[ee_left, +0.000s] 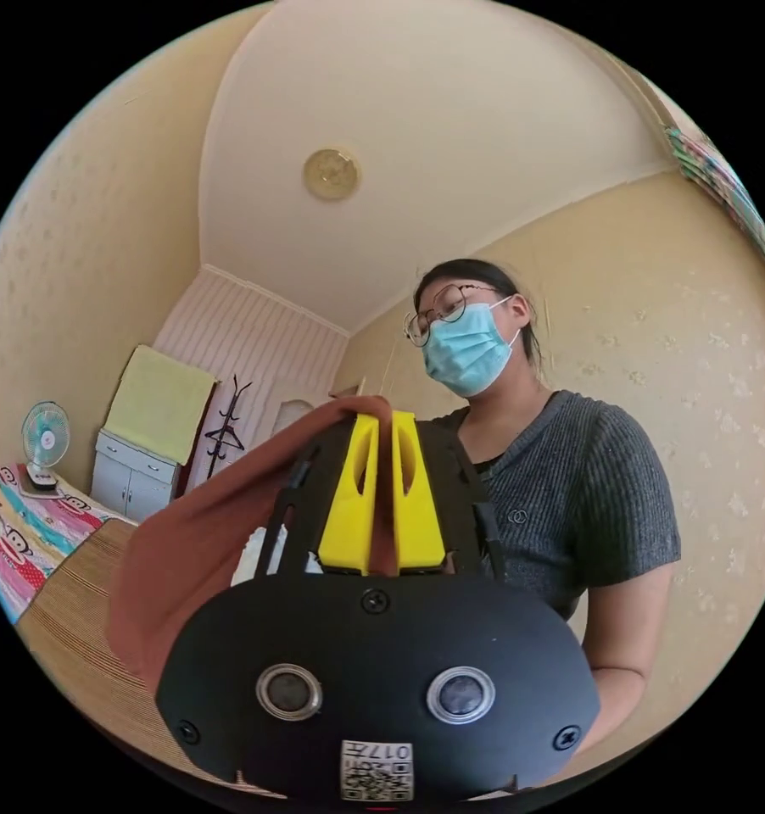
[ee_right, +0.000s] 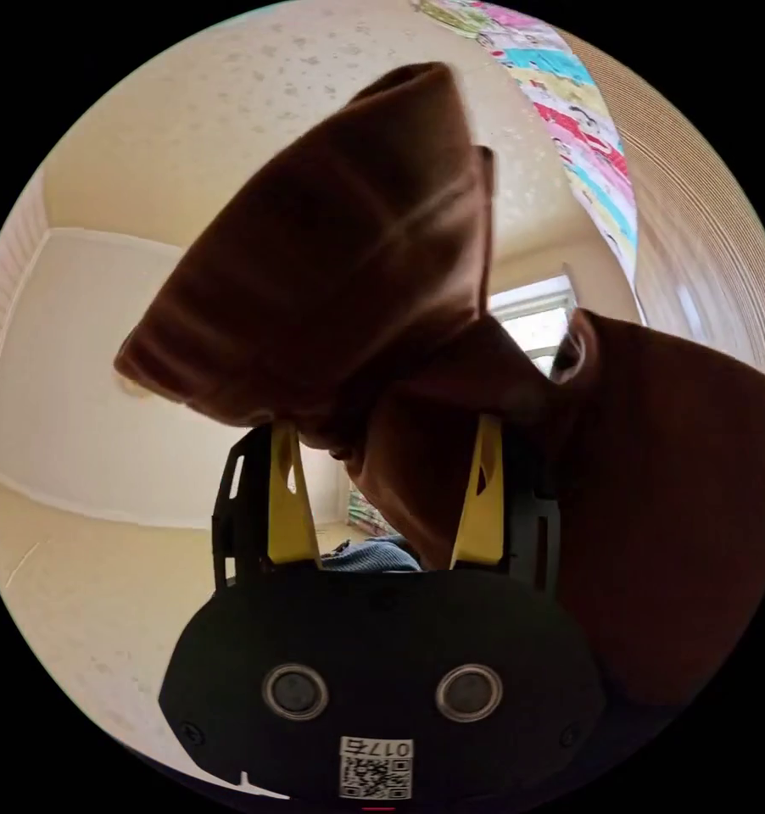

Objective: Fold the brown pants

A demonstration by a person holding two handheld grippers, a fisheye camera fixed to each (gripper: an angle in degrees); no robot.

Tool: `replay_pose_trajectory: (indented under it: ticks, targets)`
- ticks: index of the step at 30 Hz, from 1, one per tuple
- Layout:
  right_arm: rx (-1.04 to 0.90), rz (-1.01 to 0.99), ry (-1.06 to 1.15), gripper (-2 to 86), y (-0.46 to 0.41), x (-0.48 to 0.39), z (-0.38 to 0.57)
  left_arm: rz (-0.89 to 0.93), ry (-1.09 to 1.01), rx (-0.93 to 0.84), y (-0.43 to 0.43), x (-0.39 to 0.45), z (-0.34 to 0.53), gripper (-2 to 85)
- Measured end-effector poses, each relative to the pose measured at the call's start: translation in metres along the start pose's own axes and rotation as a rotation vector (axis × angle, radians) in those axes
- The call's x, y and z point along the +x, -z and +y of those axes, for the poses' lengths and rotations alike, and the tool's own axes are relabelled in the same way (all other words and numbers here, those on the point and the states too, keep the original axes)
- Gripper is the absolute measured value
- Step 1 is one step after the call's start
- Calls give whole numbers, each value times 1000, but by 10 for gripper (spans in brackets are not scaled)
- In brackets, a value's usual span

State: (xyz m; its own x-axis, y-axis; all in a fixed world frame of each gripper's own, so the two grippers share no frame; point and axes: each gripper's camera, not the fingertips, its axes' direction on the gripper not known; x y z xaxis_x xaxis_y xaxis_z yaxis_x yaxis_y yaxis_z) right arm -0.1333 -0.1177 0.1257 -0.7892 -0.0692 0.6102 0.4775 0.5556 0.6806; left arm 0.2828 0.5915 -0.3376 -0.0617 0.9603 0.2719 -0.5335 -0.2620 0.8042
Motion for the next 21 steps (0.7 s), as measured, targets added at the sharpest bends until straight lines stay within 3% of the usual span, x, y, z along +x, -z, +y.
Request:
replay_pose_trajectory:
  ticks: [2, 4, 7, 8, 10, 13, 16, 21]
  targets:
    - [5, 73, 35, 148, 8, -19, -5, -20, 14, -43, -33, -4, -8, 8]
    - [13, -8, 183, 34, 18, -49, -11, -15, 15, -85, -53, -6, -10, 8]
    - [43, -249, 398, 15, 28, -87, -23, -34, 18, -134, -74, 0, -8, 9]
    - [37, -232, 419, 15, 27, -96, -26, -86, 27, -139, -79, 3, -7, 9]
    - [-61, 52, 494, 16, 9, -129, -31, -183, 106, -125, -82, -2, -6, 8]
    - [-263, 312, 546, 35, -37, -137, -27, -329, 281, -27, -74, -19, 0, 8]
    - [-444, 475, 541, 114, -77, -116, -17, -415, 327, 50, -68, -20, 3, 7]
    - [-516, 526, 482, 182, -85, -55, -15, -463, 201, -3, -85, 4, -14, 8]
